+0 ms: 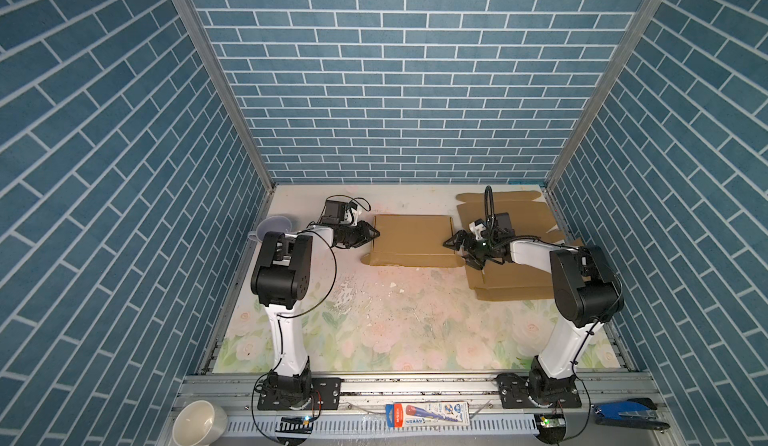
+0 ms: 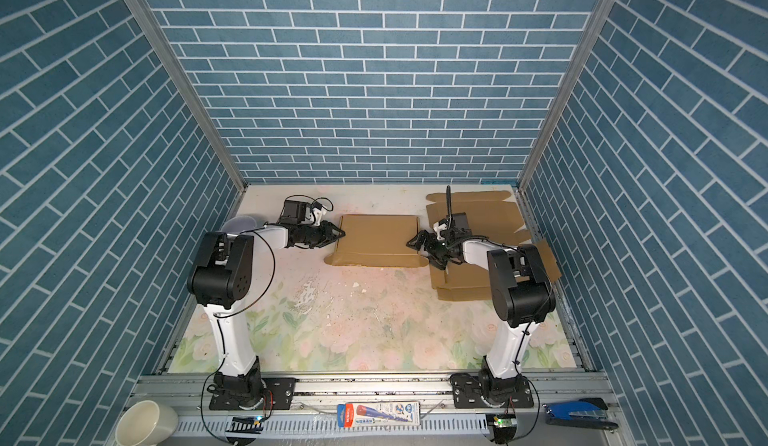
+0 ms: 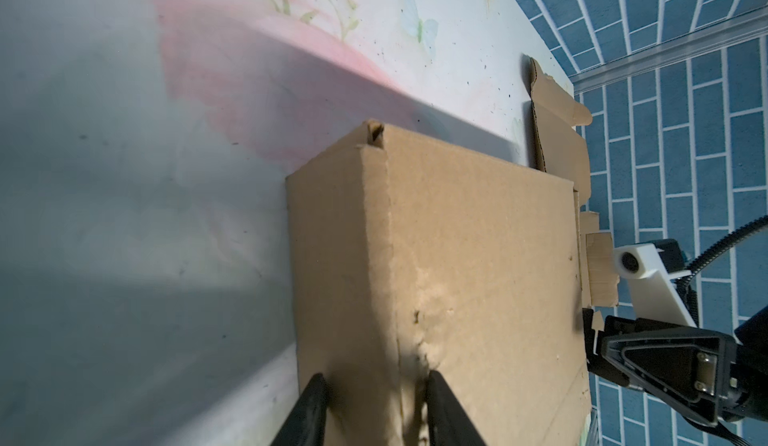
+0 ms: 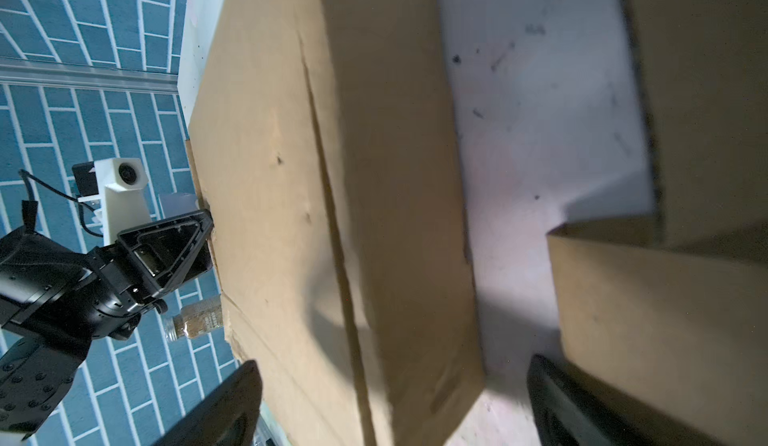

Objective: Fold the paper box

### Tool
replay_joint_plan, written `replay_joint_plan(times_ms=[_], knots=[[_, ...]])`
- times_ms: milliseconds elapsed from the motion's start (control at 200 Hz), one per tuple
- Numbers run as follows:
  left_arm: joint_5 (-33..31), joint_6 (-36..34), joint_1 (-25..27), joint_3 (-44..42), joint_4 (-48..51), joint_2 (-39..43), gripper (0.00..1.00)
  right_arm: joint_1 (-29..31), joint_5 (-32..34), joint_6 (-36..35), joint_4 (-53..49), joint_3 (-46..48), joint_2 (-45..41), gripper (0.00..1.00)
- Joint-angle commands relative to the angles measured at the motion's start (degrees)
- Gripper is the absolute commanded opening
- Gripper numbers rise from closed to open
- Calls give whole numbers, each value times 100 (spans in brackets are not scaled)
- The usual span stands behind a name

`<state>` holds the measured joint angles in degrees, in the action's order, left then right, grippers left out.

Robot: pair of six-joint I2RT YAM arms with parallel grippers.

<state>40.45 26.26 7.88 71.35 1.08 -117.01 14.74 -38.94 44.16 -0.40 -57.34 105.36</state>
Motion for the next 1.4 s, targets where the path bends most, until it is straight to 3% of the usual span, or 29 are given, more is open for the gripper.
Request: replay_joint_plan(times_ms=[0, 240, 405, 575, 715, 840, 1075, 1390], knots=[[-494, -223, -127, -98, 927, -408, 38, 33, -214, 295, 186, 201, -37, 99], [-346, -300, -333, -106, 1061, -440, 35, 29, -24, 5, -410, -157, -372, 99], [-231, -390, -342, 53, 1370, -538, 32, 29, -14, -248, -783, -668, -106, 99], [-229, -455, -348, 129, 1550, -559, 30, 26, 503, -1015, -1836, -1596, 116, 99], [-301, -640, -348, 296, 1888, -577, 28, 2, 358, -1277, -2186, -2301, 666, 99], [-721, -1050, -379, 509, 2534, -551, 27, 11, 149, -1296, -2177, -2581, 941, 99], [-502, -878, -401, 415, 2230, -568, 27, 199, -495, -1127, -1923, -2554, 1266, 99], [-599, -892, -436, 391, 2291, -542, 27, 475, -903, -301, -709, -1975, 1397, 96]])
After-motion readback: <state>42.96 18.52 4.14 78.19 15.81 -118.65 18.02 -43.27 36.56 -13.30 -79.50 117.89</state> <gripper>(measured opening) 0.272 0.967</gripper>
